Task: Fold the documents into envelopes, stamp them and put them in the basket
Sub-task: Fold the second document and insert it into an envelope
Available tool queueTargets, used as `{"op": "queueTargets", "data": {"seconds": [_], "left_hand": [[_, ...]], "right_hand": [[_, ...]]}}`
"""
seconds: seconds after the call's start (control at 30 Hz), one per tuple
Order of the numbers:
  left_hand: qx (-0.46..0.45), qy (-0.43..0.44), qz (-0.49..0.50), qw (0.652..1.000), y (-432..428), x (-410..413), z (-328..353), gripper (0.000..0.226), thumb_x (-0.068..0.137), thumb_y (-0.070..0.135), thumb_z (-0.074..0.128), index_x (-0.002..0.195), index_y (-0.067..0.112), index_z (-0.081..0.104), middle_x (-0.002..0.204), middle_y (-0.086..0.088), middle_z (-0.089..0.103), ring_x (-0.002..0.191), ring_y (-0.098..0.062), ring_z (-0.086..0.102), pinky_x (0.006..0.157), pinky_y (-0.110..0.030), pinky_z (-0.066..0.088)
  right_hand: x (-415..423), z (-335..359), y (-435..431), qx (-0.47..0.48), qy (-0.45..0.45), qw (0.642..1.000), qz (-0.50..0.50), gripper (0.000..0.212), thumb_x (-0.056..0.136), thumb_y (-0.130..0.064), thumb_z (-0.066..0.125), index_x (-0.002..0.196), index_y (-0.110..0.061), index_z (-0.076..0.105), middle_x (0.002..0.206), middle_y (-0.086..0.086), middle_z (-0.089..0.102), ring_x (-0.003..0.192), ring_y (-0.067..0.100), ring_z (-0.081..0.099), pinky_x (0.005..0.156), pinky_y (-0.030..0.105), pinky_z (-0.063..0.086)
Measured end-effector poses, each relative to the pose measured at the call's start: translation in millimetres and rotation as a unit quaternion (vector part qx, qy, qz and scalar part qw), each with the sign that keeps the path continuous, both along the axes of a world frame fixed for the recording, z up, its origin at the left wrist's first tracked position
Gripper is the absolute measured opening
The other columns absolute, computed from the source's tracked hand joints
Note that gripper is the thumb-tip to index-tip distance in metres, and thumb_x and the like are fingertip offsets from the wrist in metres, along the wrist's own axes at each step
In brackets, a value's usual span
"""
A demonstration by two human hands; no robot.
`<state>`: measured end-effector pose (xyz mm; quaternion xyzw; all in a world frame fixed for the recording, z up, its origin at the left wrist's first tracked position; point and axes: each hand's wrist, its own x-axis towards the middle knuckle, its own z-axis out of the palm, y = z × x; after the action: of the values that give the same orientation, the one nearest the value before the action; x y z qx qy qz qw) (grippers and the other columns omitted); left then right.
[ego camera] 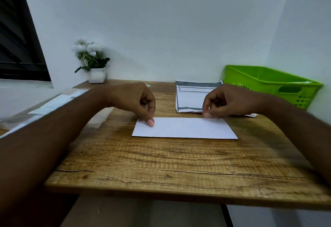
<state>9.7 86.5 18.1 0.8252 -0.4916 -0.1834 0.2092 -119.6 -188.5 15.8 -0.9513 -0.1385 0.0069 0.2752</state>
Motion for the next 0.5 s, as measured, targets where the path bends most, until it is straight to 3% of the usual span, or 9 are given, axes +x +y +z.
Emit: {"op": "queueTargets", "data": {"seconds": [0.1, 0.27, 0.5], "left_hand": [[-0.043, -0.017, 0.021, 0.999, 2.9, 4.3, -3.5, 0.034, 0.068, 0.036, 0.08, 0.079, 0.006, 0.07, 0.077, -0.012, 0.07, 0.065, -0.013, 0.06, 0.058, -0.018, 0.045], [-0.065, -0.043, 0.029, 0.997, 0.0, 5.5, -7.2, 0.025, 0.079, 0.027, 0.076, 0.079, 0.003, 0.068, 0.062, 0.004, 0.064, 0.055, -0.002, 0.054, 0.053, -0.01, 0.04], [-0.072, -0.068, 0.018, 0.995, -3.7, 9.8, -18.2, 0.02, 0.082, 0.025, 0.075, 0.071, 0.011, 0.065, 0.056, 0.008, 0.058, 0.051, -0.002, 0.051, 0.052, -0.014, 0.039]], "right_hand": [[4.7, -4.5, -0.8, -0.007, -0.053, 0.999, -0.003, 0.005, 0.086, -0.024, 0.073, 0.081, -0.025, 0.073, 0.062, 0.001, 0.066, 0.054, 0.01, 0.051, 0.055, 0.025, 0.037], [9.7, -11.4, 3.7, -0.008, -0.09, 0.996, -0.002, 0.005, 0.087, -0.024, 0.073, 0.082, -0.024, 0.072, 0.064, 0.003, 0.067, 0.057, 0.011, 0.051, 0.055, 0.022, 0.037], [15.2, -22.8, 7.0, -0.058, -0.117, 0.991, -0.024, 0.003, 0.086, -0.031, 0.072, 0.084, -0.029, 0.072, 0.062, -0.016, 0.06, 0.058, 0.003, 0.049, 0.056, 0.017, 0.034]]}}
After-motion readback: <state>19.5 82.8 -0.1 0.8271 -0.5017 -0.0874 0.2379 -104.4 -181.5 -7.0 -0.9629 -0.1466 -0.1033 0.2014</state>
